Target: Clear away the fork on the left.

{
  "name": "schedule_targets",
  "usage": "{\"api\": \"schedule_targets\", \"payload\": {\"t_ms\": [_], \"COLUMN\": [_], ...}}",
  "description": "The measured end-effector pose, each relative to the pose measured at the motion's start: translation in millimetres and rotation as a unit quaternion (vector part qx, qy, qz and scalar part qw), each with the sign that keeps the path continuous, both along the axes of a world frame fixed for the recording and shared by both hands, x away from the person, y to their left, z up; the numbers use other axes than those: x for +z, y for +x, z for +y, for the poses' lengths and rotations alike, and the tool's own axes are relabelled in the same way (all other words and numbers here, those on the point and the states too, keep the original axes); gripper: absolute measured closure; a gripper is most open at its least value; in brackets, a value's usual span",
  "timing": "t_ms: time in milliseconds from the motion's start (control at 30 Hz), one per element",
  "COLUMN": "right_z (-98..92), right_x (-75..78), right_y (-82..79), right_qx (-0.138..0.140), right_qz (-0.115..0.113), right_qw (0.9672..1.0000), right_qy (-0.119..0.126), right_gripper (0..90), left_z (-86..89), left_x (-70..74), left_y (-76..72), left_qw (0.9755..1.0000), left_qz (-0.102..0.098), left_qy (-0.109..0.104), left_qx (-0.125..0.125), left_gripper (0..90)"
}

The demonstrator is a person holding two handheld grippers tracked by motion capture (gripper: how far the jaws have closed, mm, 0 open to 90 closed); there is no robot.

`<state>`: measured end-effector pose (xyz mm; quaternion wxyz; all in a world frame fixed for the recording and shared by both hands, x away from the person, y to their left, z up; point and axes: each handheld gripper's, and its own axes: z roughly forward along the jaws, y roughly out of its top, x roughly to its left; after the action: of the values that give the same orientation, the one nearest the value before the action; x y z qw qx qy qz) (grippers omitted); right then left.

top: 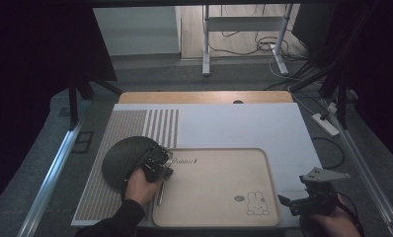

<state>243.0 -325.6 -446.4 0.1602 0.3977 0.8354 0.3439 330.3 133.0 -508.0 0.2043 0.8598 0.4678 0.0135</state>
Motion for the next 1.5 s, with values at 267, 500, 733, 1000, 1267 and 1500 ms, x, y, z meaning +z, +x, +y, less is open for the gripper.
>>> {"api": "schedule_targets", "payload": {"t_ms": [267, 500, 733, 1000, 1267, 1500], "right_z": [-0.3, -0.3, -0.4, -0.4, -0.8, -0.9], "right_x": [0.1, 0.1, 0.0, 0.0, 0.0, -0.1], "right_y": [0.0, 0.0, 0.1, 0.1, 0.4, 0.7], "right_qx": [0.000, 0.000, 0.000, 0.000, -0.004, -0.005], "right_qz": [0.000, 0.000, 0.001, 0.001, 0.002, 0.003], "right_qw": [1.0000, 1.0000, 1.0000, 1.0000, 1.0000, 1.0000], "right_qy": [0.002, 0.002, 0.003, 0.003, 0.004, 0.004], "right_gripper": [0.0, 0.0, 0.0, 0.0, 0.0, 0.0], "left_z": [2.1, 8.8, 17.0, 26.8, 43.2, 59.2], "left_x": [12.1, 17.6, 20.6, 21.2, 29.8, 36.7], "left_y": [-4.2, -6.6, -8.3, -13.6, -22.6, -35.9], "left_qw": [0.9989, 0.9966, 0.9933, 0.9887, 0.9823, 0.9790], "left_qz": [-0.029, -0.067, -0.085, -0.109, -0.131, -0.147], "left_qy": [-0.033, -0.044, -0.076, -0.093, -0.127, -0.139], "left_qx": [-0.013, -0.021, -0.021, -0.043, -0.042, -0.025], "left_gripper": [76.2, 50.3, 22.3, 0.5, 0.0, 0.0]}}
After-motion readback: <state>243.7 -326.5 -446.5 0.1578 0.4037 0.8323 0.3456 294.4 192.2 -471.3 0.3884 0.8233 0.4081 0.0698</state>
